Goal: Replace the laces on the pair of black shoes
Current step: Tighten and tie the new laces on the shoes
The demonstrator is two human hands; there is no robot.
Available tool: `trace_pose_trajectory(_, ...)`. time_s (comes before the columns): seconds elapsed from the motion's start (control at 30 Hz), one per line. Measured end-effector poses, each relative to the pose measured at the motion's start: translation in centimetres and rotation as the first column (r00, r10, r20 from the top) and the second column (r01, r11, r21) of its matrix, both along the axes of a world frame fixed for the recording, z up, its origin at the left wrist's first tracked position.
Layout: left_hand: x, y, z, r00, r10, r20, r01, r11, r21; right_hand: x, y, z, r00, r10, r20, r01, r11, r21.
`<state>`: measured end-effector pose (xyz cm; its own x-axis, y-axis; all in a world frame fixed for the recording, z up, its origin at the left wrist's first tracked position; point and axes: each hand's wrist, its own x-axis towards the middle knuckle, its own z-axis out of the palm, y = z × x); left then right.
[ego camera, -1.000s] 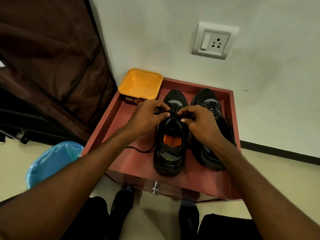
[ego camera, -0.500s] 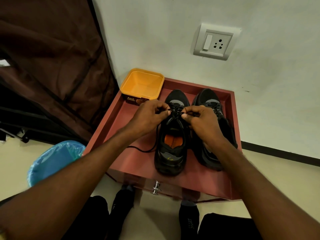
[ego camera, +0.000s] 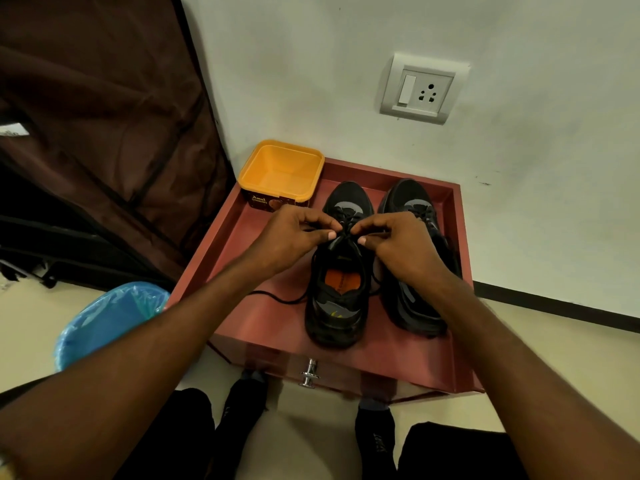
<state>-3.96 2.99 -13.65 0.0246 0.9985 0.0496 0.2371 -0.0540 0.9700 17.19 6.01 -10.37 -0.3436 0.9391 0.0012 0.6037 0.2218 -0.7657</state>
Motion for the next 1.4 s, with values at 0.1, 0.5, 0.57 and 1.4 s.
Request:
trace_pose_trajectory(0.1,0.1,0.2,-0.5,0.999,0.001,-0.04,0.0,0.999,0.04,-0.3,0.1,-0.2,1.0,-0.002,0.016,0.002,0.999,0.044)
trace_pose_trajectory(0.5,0.9,0.6,0.3,0.919,-0.029,-0.392,0.112,0.975,0.19,-0.8,-0.4,-0.7,0.992,0.04,0.123,-0.058,0.988,0.141)
trace_pose_trajectory(0.57,0.9,0.5,0.4,0.959,-0.032,-0.281,0.075,0.987,0.143,-1.0,-0.3,-0.8,0.985,0.047,0.168,-0.071,0.987,0.144)
trace_pose_trajectory(1.4,0.4,0.1,-0.4,0.995,0.023,-0.098,-0.019,0.999,0.048,0.0,-0.5,-0.5,0.988,-0.016,-0.154,-0.007,0.989,-0.145)
